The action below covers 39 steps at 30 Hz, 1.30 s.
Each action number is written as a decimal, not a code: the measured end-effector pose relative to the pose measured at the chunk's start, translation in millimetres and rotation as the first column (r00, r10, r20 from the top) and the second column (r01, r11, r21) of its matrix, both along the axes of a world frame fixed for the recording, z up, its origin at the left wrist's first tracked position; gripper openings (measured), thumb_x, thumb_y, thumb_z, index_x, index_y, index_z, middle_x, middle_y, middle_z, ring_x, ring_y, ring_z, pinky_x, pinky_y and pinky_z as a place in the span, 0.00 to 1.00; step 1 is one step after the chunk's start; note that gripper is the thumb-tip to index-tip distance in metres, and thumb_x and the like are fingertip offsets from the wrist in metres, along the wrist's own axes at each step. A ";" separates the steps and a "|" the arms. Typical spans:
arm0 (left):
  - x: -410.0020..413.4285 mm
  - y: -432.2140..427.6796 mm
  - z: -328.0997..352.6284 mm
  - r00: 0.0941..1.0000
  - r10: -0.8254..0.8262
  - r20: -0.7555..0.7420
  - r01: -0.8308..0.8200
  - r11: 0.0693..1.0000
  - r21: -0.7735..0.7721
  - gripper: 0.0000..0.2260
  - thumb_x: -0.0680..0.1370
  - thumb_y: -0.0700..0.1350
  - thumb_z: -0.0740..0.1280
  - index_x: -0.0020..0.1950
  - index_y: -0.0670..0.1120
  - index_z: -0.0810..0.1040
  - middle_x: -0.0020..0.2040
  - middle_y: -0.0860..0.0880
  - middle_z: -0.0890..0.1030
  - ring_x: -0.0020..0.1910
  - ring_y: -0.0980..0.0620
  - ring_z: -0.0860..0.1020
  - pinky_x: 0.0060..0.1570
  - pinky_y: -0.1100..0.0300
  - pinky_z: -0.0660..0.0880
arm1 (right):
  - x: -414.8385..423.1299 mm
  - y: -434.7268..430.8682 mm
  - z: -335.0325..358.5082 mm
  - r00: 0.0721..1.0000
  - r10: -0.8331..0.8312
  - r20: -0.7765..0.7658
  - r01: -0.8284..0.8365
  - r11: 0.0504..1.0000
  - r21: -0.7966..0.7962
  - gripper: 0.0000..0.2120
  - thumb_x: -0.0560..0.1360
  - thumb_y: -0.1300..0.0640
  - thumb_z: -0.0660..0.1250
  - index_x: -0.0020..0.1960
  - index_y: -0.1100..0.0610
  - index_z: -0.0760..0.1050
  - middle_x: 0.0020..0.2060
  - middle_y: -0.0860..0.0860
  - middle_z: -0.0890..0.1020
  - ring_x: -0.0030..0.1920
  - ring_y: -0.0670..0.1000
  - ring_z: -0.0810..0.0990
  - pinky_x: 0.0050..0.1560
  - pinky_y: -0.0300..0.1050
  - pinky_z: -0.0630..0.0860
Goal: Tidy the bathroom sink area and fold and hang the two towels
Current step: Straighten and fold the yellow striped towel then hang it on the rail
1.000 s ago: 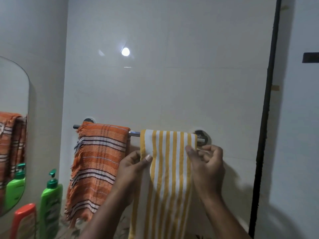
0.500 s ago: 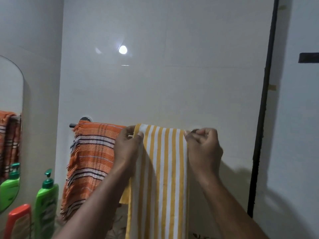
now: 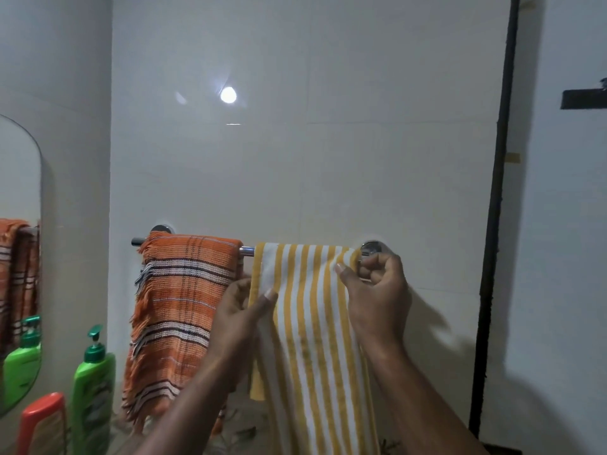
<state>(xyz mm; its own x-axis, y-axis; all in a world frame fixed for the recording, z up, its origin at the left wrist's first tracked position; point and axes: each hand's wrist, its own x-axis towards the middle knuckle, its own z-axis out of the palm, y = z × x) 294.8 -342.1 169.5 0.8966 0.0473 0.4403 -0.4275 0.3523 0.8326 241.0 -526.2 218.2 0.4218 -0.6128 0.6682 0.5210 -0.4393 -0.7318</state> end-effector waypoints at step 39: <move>-1.4 -11.8 15.6 0.907 0.331 0.258 -0.368 0.924 0.107 0.29 0.76 0.48 0.80 0.71 0.54 0.69 0.62 0.53 0.80 0.62 0.53 0.81 0.61 0.52 0.81 | 1.6 -19.3 -26.1 0.978 0.187 -0.087 -0.186 0.982 0.019 0.15 0.73 0.44 0.79 0.51 0.43 0.75 0.42 0.39 0.87 0.43 0.37 0.86 0.47 0.43 0.83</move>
